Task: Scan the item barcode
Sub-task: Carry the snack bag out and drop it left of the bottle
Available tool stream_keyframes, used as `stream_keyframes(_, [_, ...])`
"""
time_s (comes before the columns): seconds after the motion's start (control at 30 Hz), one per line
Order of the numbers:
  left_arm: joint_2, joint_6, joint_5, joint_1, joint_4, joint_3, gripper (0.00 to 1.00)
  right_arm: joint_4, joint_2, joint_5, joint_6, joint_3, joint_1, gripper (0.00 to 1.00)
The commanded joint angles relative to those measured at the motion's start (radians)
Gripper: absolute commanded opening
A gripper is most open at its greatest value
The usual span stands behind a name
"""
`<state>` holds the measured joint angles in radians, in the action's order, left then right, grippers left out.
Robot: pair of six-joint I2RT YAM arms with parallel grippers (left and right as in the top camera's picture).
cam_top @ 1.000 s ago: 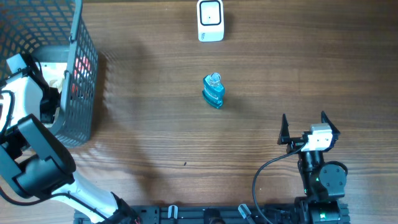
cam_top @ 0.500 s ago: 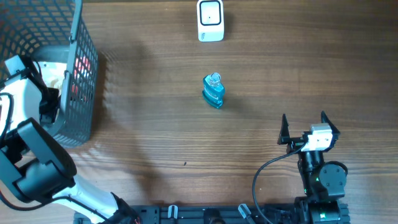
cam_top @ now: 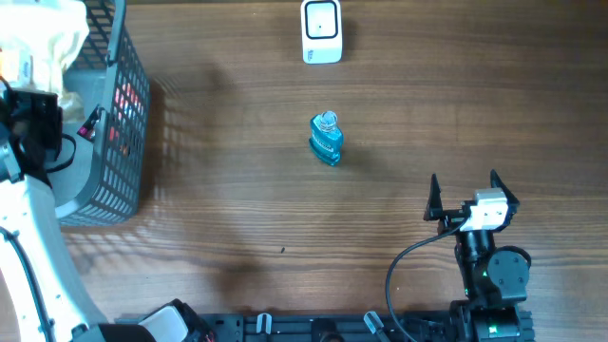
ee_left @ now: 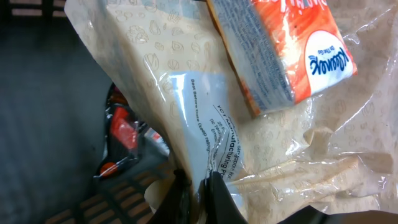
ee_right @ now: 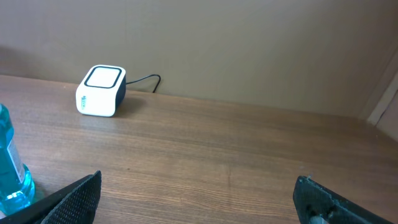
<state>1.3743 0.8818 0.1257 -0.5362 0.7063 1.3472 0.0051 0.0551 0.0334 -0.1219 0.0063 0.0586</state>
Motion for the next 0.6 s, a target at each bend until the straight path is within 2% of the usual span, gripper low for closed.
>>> stream_keyframes(0.0, [-0.017, 0.188, 0.053, 0.001, 0.036, 0.006, 0.04, 0.004, -0.004, -0.008, -0.008, -0.001, 0.005, 1.00])
stream_keyframes(0.07, [-0.016, 0.275, 0.132, 0.001, 0.041, 0.006, 0.04, 0.004, -0.004, -0.007, -0.008, -0.001, 0.005, 1.00])
stream_keyframes(0.17, [-0.019, 0.311, 0.322, 0.001, -0.069, 0.006, 0.04, 0.004, -0.004, -0.008, -0.008, -0.001, 0.005, 1.00])
stream_keyframes(0.27, [-0.025, 0.385, 0.437, 0.001, -0.180, 0.006, 0.04, 0.004, -0.004, -0.008, -0.008, -0.001, 0.005, 1.00])
stream_keyframes(0.43, [-0.053, 0.383, 0.583, 0.014, -0.219, 0.006, 0.04, 0.004, -0.004, -0.007, -0.008, -0.001, 0.005, 1.00])
stream_keyframes(0.5, [-0.088, 0.383, 0.653, 0.052, -0.294, 0.006, 0.04, 0.004, -0.004, -0.007, -0.008, -0.001, 0.005, 1.00])
stream_keyframes(0.57, [-0.134, 0.384, 0.654, 0.109, -0.372, 0.006, 0.04, 0.004, -0.004, -0.008, -0.008, -0.001, 0.005, 1.00])
